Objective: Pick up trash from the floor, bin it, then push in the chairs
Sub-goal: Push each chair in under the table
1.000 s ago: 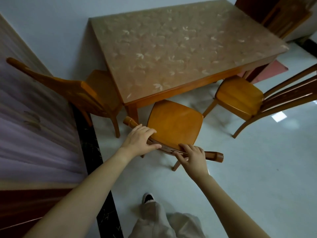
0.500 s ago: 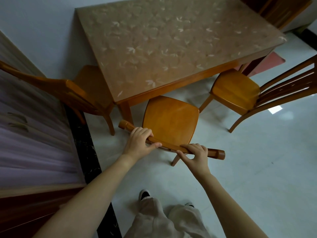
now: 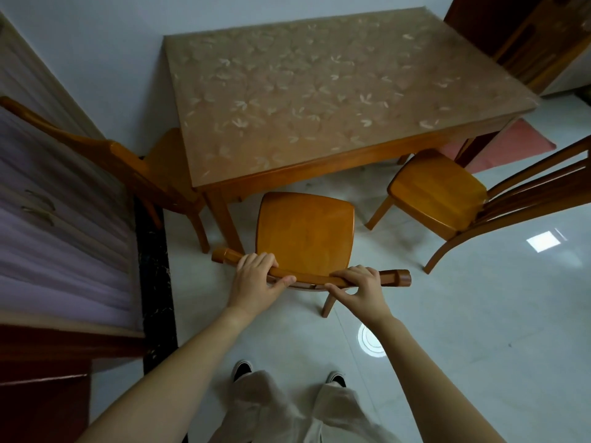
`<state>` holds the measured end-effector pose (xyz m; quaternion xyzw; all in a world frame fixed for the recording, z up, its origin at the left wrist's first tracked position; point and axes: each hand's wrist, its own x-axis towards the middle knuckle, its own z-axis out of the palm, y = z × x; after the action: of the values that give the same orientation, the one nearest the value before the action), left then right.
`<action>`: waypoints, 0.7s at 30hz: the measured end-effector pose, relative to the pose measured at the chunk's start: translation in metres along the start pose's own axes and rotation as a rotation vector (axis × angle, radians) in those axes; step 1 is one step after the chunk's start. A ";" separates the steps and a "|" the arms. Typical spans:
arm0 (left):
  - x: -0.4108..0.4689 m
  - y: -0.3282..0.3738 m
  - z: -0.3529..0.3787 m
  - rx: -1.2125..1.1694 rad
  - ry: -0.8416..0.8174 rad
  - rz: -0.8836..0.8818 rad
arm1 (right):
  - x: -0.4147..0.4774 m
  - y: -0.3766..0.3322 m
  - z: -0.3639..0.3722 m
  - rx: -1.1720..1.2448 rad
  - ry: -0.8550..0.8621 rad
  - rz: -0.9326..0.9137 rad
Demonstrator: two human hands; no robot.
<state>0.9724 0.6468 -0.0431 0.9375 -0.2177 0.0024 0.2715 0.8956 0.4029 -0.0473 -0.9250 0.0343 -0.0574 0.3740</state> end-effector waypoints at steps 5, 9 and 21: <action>-0.023 0.041 0.024 0.009 0.101 -0.104 | 0.000 0.032 -0.032 0.017 -0.101 -0.128; -0.035 0.070 0.037 0.024 0.133 -0.214 | 0.008 0.051 -0.052 0.005 -0.204 -0.216; -0.033 0.091 0.023 0.068 -0.006 -0.256 | 0.017 0.065 -0.066 -0.235 -0.192 -0.313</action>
<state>0.9030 0.5796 -0.0208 0.9662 -0.0971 -0.0277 0.2372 0.9019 0.3096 -0.0442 -0.9575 -0.1390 -0.0222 0.2518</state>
